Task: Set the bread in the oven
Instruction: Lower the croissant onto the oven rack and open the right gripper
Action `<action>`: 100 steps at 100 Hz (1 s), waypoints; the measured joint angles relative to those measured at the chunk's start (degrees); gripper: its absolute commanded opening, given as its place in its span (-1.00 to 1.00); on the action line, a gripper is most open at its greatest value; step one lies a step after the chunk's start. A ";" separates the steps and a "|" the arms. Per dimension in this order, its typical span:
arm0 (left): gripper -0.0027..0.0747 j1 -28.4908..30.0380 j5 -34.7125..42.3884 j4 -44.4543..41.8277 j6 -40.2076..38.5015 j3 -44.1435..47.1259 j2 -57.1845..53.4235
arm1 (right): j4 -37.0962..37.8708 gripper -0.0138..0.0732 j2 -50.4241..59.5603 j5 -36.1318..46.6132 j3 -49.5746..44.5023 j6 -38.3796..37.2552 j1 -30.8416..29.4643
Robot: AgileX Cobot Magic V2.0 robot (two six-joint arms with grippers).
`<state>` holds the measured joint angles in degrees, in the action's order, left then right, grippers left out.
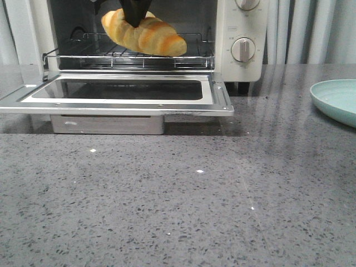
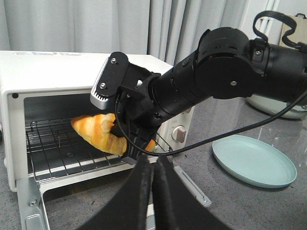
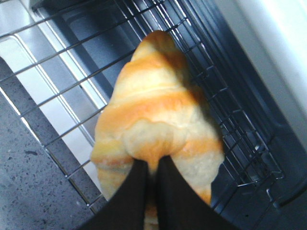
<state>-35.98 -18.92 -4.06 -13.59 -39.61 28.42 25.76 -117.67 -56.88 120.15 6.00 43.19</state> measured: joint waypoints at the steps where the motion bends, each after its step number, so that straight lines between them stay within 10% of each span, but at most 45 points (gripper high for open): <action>1: -0.99 0.00 0.00 0.00 0.00 0.00 0.00 | 0.00 -0.63 0.00 0.00 0.00 0.00 0.00; 29: -0.99 0.00 0.00 0.00 0.00 0.00 0.00 | 0.00 -0.20 0.00 0.68 0.00 0.00 0.00; 100: -0.99 0.00 -3.93 -1.13 0.00 0.00 0.00 | 0.21 -0.22 1.38 -1.90 0.00 0.09 2.35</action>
<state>-35.98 -22.84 -5.19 -13.59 -39.61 28.42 25.96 -116.29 -58.78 120.15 6.09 45.54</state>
